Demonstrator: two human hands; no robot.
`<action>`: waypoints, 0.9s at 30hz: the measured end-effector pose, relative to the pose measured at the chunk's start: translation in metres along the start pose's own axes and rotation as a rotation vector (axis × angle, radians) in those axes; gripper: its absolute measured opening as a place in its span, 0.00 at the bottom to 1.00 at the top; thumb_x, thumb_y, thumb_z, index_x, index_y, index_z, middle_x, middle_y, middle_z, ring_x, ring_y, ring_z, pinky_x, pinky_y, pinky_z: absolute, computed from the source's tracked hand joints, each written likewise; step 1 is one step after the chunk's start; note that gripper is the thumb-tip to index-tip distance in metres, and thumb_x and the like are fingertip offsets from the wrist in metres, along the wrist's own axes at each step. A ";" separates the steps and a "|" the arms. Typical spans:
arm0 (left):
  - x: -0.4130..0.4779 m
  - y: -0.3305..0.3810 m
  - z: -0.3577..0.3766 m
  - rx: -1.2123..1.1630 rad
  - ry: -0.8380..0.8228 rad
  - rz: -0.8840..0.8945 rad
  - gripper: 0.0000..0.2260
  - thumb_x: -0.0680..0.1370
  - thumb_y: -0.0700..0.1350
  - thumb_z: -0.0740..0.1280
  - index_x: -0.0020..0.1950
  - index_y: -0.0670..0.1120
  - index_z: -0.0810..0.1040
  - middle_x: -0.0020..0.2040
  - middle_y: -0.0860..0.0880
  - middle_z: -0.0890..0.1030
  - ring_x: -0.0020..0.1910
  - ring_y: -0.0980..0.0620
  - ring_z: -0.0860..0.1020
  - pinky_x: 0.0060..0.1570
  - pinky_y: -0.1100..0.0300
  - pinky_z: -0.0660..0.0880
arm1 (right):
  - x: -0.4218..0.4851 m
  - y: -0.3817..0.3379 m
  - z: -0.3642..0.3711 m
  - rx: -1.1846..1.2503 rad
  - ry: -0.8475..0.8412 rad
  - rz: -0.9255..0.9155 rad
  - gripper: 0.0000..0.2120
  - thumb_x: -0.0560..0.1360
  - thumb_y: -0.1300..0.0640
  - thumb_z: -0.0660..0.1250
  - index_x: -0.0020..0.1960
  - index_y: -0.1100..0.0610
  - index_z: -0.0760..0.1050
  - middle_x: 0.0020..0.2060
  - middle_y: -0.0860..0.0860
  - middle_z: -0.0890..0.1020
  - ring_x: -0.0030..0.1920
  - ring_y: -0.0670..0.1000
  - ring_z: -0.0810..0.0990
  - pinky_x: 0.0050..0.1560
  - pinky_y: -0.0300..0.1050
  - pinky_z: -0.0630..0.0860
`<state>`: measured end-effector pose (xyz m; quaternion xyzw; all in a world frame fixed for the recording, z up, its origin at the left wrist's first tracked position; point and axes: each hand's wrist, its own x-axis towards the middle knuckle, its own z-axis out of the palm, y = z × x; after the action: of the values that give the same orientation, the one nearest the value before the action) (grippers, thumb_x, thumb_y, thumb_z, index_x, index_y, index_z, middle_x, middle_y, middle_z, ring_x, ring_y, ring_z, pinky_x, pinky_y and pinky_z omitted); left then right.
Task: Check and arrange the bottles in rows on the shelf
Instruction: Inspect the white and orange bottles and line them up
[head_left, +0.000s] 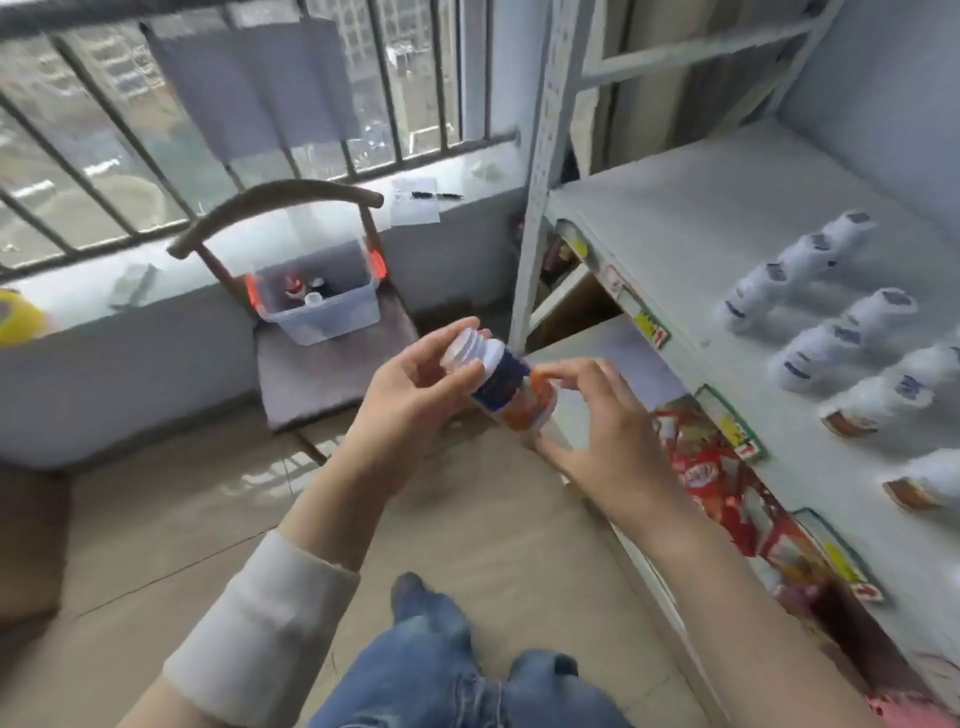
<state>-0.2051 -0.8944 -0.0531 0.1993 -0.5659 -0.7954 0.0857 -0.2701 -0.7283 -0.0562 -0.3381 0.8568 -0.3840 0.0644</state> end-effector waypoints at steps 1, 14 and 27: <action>0.004 0.007 -0.024 0.113 0.045 0.054 0.16 0.72 0.37 0.71 0.59 0.45 0.77 0.51 0.50 0.82 0.49 0.57 0.81 0.46 0.66 0.77 | 0.019 -0.010 0.017 -0.068 -0.071 0.037 0.24 0.67 0.55 0.75 0.60 0.53 0.71 0.57 0.51 0.75 0.56 0.41 0.71 0.59 0.32 0.71; 0.116 0.016 -0.238 0.715 0.400 0.133 0.16 0.69 0.40 0.74 0.53 0.53 0.73 0.51 0.59 0.75 0.50 0.67 0.73 0.48 0.79 0.67 | 0.209 -0.080 0.167 -0.471 -0.467 -0.025 0.23 0.73 0.48 0.67 0.65 0.51 0.68 0.60 0.50 0.74 0.62 0.53 0.71 0.59 0.48 0.69; 0.393 -0.041 -0.360 0.873 0.420 -0.068 0.13 0.73 0.45 0.70 0.56 0.47 0.74 0.54 0.53 0.76 0.54 0.58 0.73 0.54 0.68 0.69 | 0.453 -0.001 0.292 -0.457 -0.623 -0.028 0.22 0.72 0.49 0.69 0.63 0.53 0.71 0.59 0.50 0.75 0.59 0.54 0.73 0.55 0.47 0.69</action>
<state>-0.4082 -1.3343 -0.2789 0.3912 -0.8105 -0.4285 0.0804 -0.5066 -1.1932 -0.1913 -0.4557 0.8550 -0.0628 0.2395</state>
